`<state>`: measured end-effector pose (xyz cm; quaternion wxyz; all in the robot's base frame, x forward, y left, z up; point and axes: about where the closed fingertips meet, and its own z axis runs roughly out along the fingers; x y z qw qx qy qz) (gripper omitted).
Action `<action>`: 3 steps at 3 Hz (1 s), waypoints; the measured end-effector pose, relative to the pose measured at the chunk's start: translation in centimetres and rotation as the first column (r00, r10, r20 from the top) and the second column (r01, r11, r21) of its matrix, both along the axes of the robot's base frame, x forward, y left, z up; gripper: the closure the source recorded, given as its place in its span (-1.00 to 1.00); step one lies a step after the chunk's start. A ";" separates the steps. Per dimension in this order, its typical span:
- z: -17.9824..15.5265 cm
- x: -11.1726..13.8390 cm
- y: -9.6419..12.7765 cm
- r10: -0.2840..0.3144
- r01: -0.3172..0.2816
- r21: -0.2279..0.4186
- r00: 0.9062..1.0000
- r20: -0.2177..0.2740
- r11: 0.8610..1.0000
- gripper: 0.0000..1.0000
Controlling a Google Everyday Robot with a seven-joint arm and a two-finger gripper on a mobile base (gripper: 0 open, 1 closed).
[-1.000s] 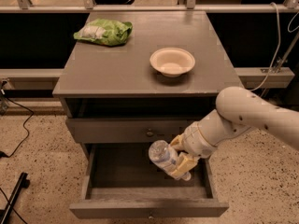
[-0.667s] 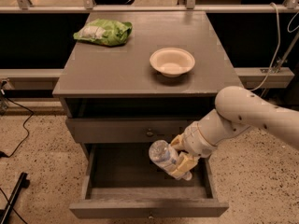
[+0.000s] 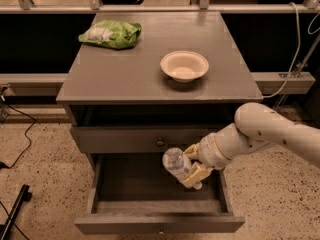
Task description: Place blue plastic bottle into middle drawer
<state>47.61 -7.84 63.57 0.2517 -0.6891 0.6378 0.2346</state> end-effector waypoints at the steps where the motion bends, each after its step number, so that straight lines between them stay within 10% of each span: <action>1: -4.3 2.1 -0.7 -0.006 0.000 0.099 0.998 0.062 0.995 1.00; 3: -11.9 2.8 -0.7 0.059 -0.071 0.140 0.994 0.091 0.988 1.00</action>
Offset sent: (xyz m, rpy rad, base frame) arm 0.0390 -0.0051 -0.1274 0.1828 -0.1373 0.0990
